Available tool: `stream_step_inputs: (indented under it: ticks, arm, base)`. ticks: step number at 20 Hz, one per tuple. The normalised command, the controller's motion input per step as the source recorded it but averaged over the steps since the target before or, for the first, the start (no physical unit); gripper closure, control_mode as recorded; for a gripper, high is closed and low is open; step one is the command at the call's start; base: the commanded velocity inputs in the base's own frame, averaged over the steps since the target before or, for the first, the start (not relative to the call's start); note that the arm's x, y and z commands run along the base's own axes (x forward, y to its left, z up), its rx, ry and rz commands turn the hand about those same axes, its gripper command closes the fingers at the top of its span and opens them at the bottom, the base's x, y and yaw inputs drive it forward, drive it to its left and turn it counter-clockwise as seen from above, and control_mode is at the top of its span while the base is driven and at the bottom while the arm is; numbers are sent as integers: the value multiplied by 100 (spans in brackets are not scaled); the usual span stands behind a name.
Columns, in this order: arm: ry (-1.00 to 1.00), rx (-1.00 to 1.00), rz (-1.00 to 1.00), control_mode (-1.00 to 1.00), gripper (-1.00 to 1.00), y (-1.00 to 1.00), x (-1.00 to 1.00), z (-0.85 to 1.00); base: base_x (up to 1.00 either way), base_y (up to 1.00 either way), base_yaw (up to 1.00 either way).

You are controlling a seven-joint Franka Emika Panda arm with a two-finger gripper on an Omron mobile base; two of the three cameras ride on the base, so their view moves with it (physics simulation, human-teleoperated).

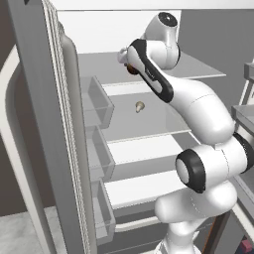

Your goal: Pick up each orange from the fridge and place one orange on each plate on the dining counter.

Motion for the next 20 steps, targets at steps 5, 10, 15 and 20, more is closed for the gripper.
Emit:
stream_step_inputs:
  ticks: [5,10,15,20]
  arm:
    - [0,-5,0,-100,-100,4,18,-4]
    - [4,-7,0,-100,-100,4,7,-12]
    - [1,-4,0,-100,-100,1,0,-16]
    - [0,0,0,-100,-100,2,6,-22]
  base:
    - [0,0,0]
    - [0,0,0]
    - [0,0,0]
    - [0,0,0]
